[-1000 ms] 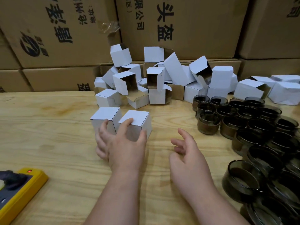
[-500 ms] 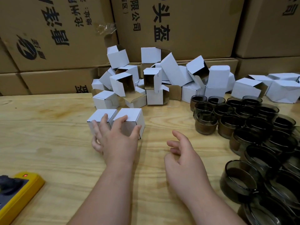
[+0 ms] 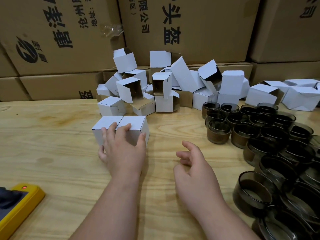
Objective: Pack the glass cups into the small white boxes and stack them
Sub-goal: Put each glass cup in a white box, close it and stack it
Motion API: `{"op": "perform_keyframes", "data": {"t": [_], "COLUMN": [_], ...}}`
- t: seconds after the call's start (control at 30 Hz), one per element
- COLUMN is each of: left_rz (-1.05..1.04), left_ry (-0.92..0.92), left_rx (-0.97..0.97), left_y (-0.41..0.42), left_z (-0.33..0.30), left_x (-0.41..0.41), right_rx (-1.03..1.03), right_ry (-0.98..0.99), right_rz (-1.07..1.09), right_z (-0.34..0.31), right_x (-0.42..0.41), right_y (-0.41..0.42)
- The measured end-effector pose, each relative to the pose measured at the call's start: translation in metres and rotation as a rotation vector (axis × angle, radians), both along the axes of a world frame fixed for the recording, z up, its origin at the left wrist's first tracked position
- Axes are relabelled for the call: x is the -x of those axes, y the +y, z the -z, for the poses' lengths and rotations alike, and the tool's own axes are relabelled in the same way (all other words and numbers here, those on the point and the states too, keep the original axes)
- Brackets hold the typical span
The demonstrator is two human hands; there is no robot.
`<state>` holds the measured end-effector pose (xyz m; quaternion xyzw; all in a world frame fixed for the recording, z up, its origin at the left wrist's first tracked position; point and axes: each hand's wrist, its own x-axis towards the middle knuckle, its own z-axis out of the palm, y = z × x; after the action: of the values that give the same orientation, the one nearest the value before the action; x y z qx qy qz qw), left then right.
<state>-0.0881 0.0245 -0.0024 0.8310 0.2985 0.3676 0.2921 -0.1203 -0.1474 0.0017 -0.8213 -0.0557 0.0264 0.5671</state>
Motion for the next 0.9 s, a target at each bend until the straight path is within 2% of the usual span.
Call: {"op": "perform_keyframes", "data": {"t": [0.4,0.5,0.63,0.73,0.8,0.9], "left_rz": [-0.012,0.019,0.371,0.596,0.647,0.659], "left_ry": [0.025,-0.066,-0.245,-0.135,-0.045,-0.004], "left_rx": [-0.003,-0.046,-0.204,-0.206,-0.199,-0.169], "left_y": [-0.001,-0.009,-0.040,-0.057,-0.060,-0.061], "left_z": [-0.002,-0.004,-0.003,0.003,0.005,0.005], "left_x": [0.001,0.004,0.008,-0.001,-0.013,-0.039], "right_rx": [0.048,0.114,0.194,0.157,0.089,0.033], "right_ry": [-0.028,-0.081,-0.152,-0.164,-0.159,-0.171], "right_rz": [-0.006,0.000,-0.004,0.067,0.134,0.137], "right_z": [-0.006,-0.005,-0.002,0.001,-0.001,-0.002], "right_x": [0.004,0.002,-0.001,-0.005,-0.005,-0.001], "right_y": [0.001,0.002,0.004,0.003,0.003,0.004]}}
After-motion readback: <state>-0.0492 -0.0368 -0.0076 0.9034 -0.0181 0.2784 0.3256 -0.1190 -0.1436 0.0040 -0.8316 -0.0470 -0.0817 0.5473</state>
